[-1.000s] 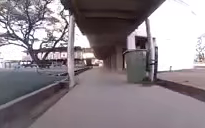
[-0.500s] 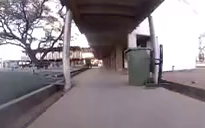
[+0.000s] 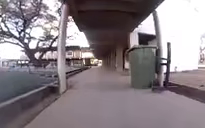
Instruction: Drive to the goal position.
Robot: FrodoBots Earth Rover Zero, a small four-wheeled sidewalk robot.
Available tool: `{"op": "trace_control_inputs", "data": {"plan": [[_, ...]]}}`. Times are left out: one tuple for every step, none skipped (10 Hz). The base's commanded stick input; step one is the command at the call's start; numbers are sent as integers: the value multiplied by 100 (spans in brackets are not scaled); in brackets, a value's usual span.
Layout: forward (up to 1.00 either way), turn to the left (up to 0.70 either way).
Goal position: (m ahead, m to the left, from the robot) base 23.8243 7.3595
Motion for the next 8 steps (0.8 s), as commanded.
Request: {"op": "trace_control_inputs", "data": {"plan": [[70, 0], [70, 0], [70, 0], [70, 0], [70, 0], [70, 0], [70, 0], [70, 0]]}}
